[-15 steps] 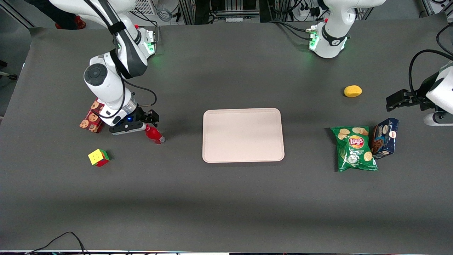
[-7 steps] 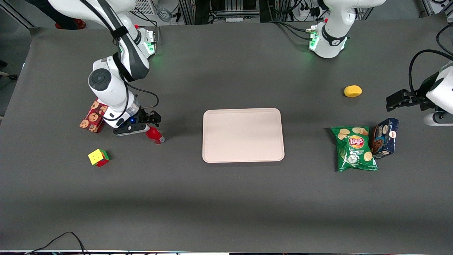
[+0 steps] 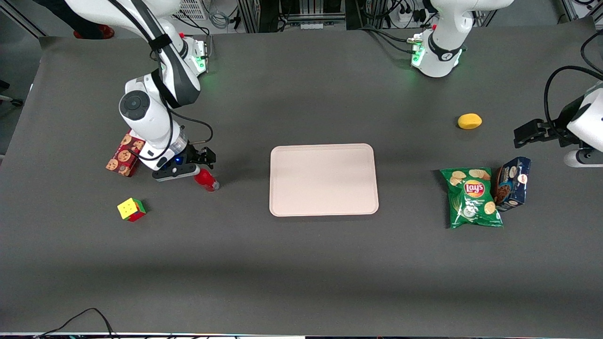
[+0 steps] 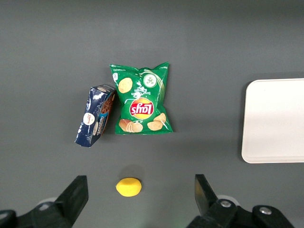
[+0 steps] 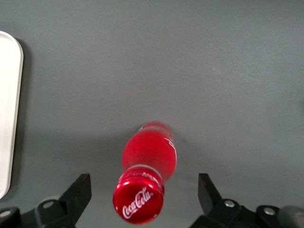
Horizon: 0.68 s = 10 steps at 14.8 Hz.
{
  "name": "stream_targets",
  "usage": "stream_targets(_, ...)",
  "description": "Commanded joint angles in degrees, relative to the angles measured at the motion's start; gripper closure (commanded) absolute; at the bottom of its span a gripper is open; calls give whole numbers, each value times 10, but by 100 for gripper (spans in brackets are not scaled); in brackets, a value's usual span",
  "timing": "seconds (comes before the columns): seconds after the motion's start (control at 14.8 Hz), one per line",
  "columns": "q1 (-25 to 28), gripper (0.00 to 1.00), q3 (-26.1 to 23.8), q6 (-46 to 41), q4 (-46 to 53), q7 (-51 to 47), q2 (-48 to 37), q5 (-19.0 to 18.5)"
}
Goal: Place coke bottle on tray
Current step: 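Close the right gripper on the red bottle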
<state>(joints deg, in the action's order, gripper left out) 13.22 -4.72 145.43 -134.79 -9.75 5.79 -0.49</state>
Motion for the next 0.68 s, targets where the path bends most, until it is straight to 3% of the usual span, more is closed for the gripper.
stream_targets(0.0,7,0,2,5,18,2,19,4)
stream_targets(0.47,6,0,2,6,30,2,34,3)
stream_targets(0.61,6,5,2,5,32,2,34,4)
